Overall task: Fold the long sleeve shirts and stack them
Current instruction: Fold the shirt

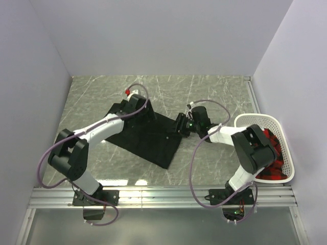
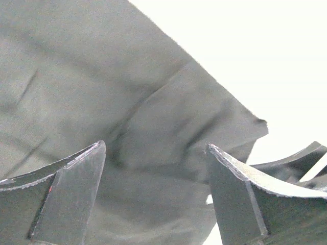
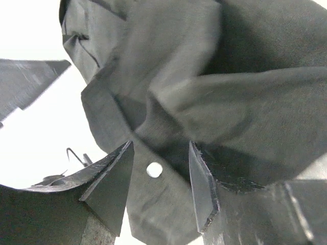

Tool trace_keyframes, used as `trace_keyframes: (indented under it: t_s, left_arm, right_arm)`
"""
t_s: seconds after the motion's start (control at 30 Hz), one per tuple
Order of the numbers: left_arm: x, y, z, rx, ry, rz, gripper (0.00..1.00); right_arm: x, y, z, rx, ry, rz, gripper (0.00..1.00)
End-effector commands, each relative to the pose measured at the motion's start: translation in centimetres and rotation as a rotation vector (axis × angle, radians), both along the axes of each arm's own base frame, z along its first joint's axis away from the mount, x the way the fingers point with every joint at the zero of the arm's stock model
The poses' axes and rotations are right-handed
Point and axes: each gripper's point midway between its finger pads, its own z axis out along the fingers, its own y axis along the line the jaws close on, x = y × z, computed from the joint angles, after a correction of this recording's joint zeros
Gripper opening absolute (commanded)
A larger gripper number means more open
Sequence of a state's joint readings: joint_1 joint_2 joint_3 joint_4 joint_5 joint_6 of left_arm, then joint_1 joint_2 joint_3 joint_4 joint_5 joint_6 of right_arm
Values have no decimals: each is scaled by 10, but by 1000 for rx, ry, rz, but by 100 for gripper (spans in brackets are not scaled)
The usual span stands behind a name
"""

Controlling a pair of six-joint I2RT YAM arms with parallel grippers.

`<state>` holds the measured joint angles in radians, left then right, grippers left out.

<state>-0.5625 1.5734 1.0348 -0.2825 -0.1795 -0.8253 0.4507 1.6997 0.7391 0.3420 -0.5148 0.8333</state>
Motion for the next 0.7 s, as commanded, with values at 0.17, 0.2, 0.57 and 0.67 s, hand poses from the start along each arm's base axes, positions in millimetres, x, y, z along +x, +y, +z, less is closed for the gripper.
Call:
trace_keyframes:
  t_s: [0.17, 0.2, 0.57, 0.67]
  left_arm:
    - [42, -45, 6, 19, -22, -191, 77]
    - [47, -49, 8, 20, -25, -201, 76]
    - [71, -56, -43, 128, 39, -245, 69]
    - [74, -57, -50, 140, 40, -250, 67]
  right_arm:
    - [25, -38, 39, -201, -188, -75, 56]
    - [25, -41, 38, -210, -189, -81, 55]
    - [32, -53, 2, -241, -115, -116, 54]
    - [34, -53, -7, -241, -97, -119, 54]
